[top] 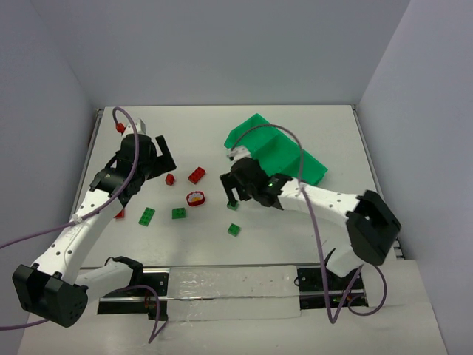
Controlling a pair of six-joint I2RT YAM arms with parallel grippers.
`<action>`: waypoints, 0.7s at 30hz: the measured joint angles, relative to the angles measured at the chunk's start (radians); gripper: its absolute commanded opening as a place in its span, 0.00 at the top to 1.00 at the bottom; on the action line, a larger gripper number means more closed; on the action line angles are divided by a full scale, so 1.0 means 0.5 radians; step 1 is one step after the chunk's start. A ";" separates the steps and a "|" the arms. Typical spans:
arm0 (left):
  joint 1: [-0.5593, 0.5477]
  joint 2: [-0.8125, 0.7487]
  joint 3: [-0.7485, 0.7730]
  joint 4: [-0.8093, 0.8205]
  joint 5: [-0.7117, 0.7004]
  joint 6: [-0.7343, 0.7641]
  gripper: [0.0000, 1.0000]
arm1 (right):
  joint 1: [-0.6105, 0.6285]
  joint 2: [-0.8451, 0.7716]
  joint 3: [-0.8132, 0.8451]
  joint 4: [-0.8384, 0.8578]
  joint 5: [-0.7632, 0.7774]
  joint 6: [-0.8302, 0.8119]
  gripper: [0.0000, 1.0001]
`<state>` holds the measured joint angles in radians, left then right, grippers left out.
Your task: Sort the legos into containers by color
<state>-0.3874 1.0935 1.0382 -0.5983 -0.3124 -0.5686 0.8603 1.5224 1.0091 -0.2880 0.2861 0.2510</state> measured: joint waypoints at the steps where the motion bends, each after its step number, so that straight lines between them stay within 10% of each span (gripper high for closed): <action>1: 0.000 -0.001 0.000 -0.005 -0.003 0.000 0.01 | 0.031 0.077 0.005 0.003 -0.038 -0.026 0.09; 21: -0.005 -0.031 0.000 -0.057 -0.031 -0.001 0.01 | 0.054 0.591 0.200 -0.005 -0.229 -0.193 0.45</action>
<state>-0.3901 1.0781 1.0382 -0.6266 -0.3280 -0.5688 0.8875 1.8177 1.1091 -0.2905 0.1715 0.1543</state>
